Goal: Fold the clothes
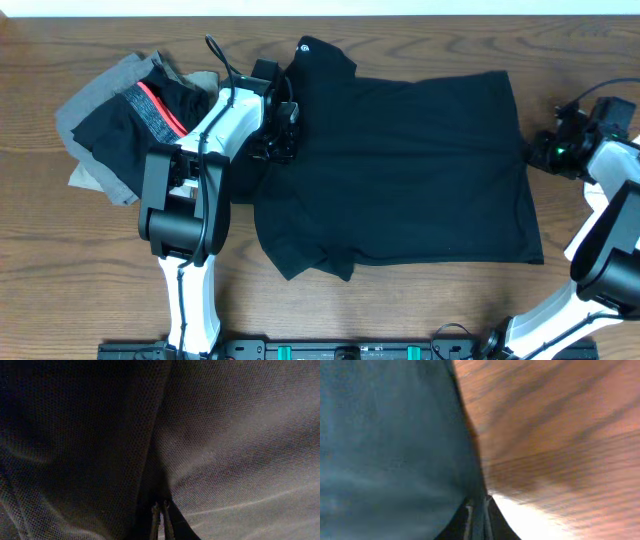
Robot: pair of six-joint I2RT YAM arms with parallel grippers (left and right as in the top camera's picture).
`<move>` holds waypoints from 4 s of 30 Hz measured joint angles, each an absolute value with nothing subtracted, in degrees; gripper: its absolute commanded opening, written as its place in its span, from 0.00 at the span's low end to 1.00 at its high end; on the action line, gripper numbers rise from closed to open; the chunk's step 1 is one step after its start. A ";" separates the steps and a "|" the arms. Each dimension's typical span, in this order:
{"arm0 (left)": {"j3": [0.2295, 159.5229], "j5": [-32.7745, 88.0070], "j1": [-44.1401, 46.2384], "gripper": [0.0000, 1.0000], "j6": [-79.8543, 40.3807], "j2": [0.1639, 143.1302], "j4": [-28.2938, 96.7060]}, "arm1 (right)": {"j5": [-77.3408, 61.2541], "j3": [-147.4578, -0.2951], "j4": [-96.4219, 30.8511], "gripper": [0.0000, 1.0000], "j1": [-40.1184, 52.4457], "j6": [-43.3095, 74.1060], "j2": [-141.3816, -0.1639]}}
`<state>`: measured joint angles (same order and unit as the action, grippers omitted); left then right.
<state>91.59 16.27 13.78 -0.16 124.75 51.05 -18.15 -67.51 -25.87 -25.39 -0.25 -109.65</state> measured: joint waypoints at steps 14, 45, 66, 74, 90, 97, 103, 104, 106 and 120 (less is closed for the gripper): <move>91.59 16.14 13.78 0.08 -0.14 124.75 50.92 | -16.88 -67.48 -35.68 0.14 -25.69 -0.01 -109.43; 91.61 16.12 13.78 0.09 -0.14 124.75 50.24 | -14.96 -65.49 -43.03 0.01 -25.82 3.73 -108.90; 91.61 16.12 13.78 0.10 -0.14 124.75 50.09 | -26.02 -65.43 -41.47 0.01 -28.14 1.69 -101.97; 91.59 16.12 13.78 0.10 -0.14 124.75 50.06 | -13.39 -60.07 -36.75 0.01 -23.66 7.44 -103.33; 92.82 15.86 13.78 0.22 0.14 124.75 52.97 | -15.25 -60.27 -33.04 0.01 -31.62 7.14 -103.77; 96.44 15.00 13.78 0.23 0.23 123.24 55.90 | -34.13 -60.45 -26.74 0.01 -28.34 1.83 -101.25; 97.32 14.98 14.20 0.11 0.25 119.15 46.26 | -31.40 -60.77 -22.11 0.01 -18.81 3.60 -100.88; 97.60 15.00 14.35 0.09 0.25 119.17 44.97 | -29.87 -60.77 -21.34 0.01 -17.39 4.58 -100.88; 97.62 15.07 14.74 0.07 0.36 119.74 42.48 | -25.36 -60.77 -19.09 0.01 -13.91 6.94 -101.12; 97.65 16.60 15.86 0.06 3.29 128.86 38.44 | -13.78 -61.08 -7.51 0.01 -7.11 19.16 -112.12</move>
<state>97.65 16.60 15.86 3.29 128.86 38.44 -13.78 -61.08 -7.51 -7.11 19.16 -112.12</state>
